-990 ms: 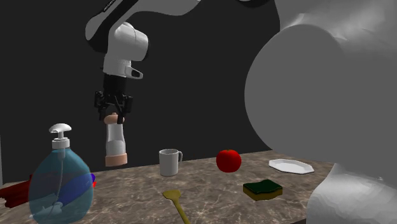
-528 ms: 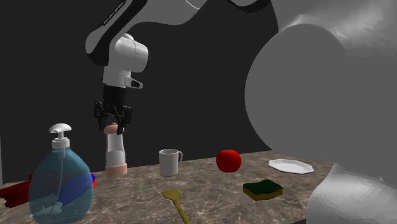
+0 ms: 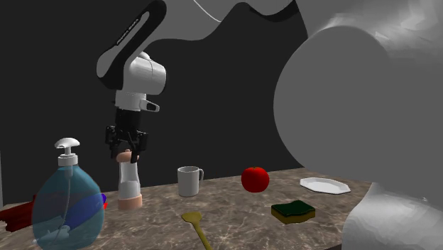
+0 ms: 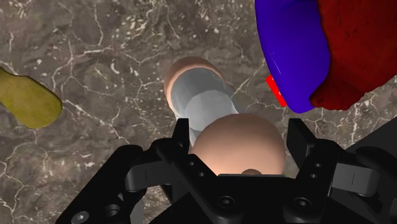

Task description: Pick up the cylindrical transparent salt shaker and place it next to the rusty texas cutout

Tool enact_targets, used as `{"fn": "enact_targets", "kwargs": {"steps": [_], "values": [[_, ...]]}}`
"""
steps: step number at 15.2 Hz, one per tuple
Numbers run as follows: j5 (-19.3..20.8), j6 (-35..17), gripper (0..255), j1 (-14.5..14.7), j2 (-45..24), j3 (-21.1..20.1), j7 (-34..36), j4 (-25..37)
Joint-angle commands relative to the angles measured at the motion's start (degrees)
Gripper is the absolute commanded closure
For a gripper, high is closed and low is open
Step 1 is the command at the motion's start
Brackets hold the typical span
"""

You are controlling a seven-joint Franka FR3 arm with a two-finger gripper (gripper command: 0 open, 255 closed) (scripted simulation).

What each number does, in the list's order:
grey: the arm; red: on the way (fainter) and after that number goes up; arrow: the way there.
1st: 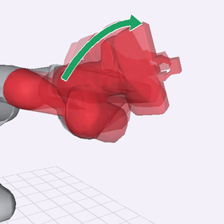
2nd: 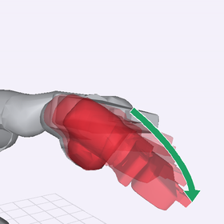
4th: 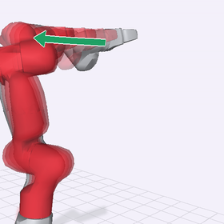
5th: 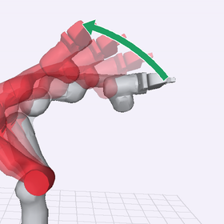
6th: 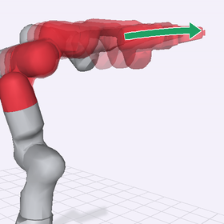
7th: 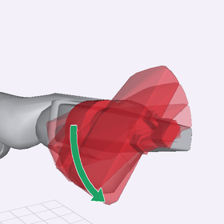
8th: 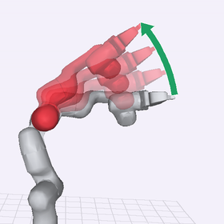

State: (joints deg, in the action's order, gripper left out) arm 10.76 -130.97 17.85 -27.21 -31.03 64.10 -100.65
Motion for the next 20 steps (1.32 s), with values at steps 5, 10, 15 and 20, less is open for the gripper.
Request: {"fn": "enact_targets", "kwargs": {"steps": [5,10,15,20], "values": [[0.2,-0.4,255,0.1,-0.4,0.1,0.0,0.0],[0.2,-0.4,0,0.1,-0.4,0.1,0.0,0.0],[-0.5,1.0,0,-0.4,0.9,-0.3,-0.4,0.2],[-2.5,4.9,0,-1.7,4.1,-1.3,-1.6,1.2]]}}
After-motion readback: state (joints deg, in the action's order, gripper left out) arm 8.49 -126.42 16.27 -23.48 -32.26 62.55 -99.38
